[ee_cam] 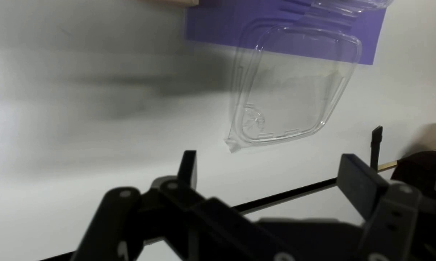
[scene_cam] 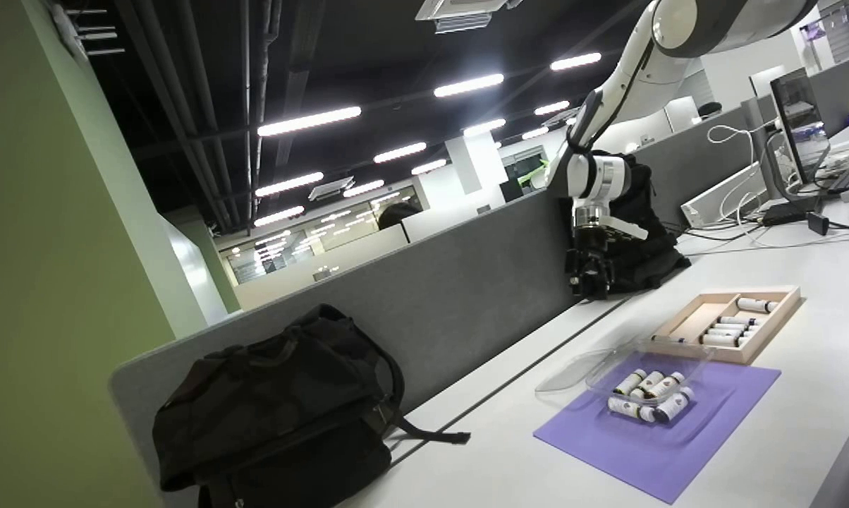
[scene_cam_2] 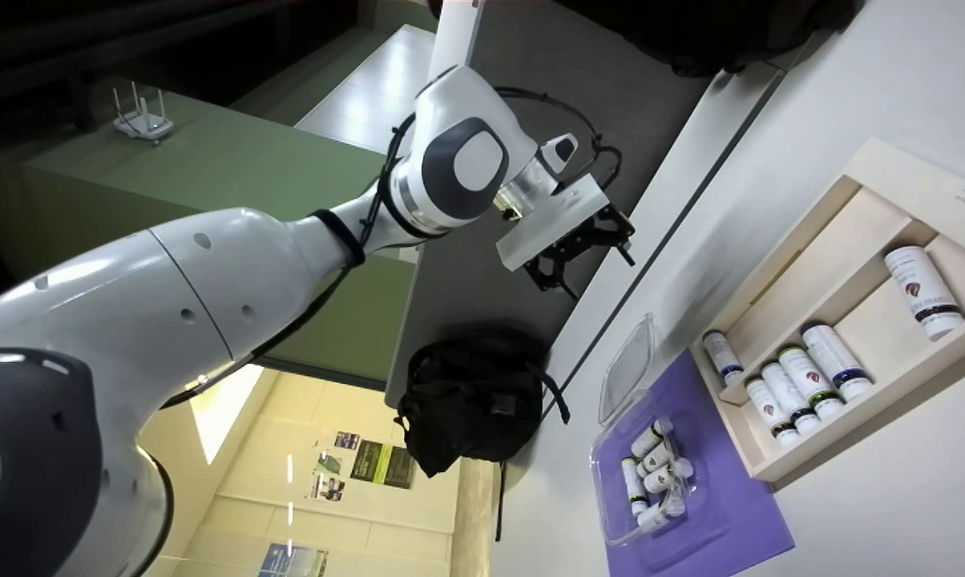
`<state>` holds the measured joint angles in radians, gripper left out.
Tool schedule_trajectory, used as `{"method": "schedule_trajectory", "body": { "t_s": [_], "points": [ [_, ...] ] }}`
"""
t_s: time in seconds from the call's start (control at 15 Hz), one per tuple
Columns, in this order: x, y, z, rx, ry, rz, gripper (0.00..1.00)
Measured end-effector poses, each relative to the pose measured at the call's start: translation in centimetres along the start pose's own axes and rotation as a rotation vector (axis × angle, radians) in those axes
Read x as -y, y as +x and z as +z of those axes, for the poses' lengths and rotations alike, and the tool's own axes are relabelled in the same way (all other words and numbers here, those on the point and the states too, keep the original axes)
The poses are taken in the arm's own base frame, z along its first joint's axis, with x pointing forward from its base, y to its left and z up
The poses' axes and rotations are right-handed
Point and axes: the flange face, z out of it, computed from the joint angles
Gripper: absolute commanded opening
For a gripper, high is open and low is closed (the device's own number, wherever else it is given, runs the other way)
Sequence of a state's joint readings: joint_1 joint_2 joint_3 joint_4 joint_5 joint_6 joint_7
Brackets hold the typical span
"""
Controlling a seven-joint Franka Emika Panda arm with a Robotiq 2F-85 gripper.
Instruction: Take one bottle from the tray, put it in the container, close the lid, then open it
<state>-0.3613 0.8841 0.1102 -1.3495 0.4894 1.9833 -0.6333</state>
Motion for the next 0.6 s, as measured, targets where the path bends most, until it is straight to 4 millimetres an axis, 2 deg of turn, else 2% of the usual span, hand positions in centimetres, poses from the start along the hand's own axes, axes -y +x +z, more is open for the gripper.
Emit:
{"method": "schedule_trajectory", "body": {
  "t_s": [0.27, 0.6],
  "points": [
    [-1.3, -0.2, 1.0, -0.013, -0.007, -0.006, 1.0],
    [-4.4, -0.7, 4.1, -0.028, 0.018, -0.011, 1.0]
  ]
}}
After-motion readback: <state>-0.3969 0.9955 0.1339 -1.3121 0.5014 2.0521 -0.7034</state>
